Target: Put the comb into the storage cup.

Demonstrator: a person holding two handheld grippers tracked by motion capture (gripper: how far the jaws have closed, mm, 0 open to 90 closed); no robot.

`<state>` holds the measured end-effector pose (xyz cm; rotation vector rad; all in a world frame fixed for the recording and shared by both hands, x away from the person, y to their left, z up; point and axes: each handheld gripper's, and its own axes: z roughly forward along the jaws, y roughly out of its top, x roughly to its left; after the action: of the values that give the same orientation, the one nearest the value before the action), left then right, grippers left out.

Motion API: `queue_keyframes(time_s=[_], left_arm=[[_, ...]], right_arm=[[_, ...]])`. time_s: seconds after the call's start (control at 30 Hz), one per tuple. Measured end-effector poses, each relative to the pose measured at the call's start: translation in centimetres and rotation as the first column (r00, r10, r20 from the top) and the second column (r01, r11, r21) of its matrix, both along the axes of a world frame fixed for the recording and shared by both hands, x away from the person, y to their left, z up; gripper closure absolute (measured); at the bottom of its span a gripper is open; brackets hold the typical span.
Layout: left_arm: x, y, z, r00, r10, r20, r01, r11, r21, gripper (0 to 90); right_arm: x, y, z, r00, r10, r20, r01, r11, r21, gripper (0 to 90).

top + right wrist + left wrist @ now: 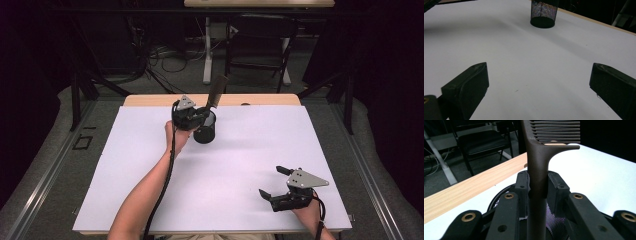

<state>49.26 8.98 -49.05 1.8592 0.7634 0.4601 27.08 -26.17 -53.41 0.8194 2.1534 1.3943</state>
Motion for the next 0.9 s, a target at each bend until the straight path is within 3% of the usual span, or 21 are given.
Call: queue_keyframes(time_s=[0.9], left_arm=[[-0.04,-0.49,-0.5,0.9998,-0.011,-0.015,0.012,0.9976,0.068,72.4]], right_arm=[[-0.02,-0.01,0.03,1.0,0.0,0.002,0.0,1.0,0.0,1.9]])
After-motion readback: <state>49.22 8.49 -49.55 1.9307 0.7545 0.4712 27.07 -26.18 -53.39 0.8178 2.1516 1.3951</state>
